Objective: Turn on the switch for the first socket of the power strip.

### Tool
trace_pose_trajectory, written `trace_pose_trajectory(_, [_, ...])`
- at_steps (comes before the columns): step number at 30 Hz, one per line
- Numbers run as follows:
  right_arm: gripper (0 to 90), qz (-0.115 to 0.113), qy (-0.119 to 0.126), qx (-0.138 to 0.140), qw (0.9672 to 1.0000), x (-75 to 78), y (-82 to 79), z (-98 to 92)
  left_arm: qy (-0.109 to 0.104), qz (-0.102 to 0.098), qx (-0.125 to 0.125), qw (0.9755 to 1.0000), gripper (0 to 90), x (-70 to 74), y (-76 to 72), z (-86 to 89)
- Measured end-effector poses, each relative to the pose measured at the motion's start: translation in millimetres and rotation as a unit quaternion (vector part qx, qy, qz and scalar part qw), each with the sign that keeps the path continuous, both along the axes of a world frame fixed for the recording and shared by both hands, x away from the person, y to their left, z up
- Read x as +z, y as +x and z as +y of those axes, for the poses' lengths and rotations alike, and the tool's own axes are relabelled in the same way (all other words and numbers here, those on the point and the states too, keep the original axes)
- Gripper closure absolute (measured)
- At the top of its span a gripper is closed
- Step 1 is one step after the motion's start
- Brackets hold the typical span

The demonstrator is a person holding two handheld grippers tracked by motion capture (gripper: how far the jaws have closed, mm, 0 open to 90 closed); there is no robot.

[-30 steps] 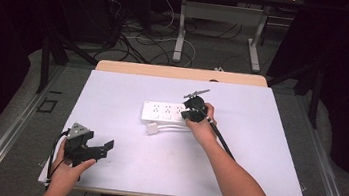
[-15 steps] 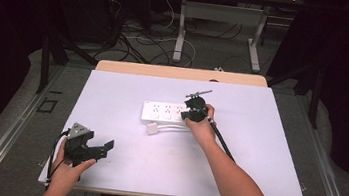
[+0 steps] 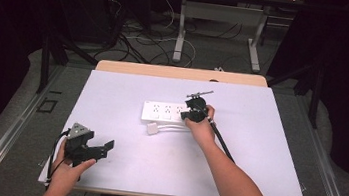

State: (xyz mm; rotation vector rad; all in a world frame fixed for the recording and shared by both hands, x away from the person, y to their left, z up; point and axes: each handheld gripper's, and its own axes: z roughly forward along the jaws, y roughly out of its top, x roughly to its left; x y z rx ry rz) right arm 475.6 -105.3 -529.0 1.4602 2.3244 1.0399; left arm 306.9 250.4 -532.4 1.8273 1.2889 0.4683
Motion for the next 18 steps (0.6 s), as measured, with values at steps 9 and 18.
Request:
trace_pose_trajectory(9, [88.7,-0.002,0.004,-0.002,1.0,-0.4,-0.6,0.8,0.0,-0.001,0.001,1.0,12.2,-0.2,0.1,-0.3])
trace_pose_trajectory(18, [88.8,-0.007,0.0,0.002,1.0,-0.8,-1.4,0.6,0.001,0.001,0.0,1.0,12.2,-0.1,-0.2,-0.6])
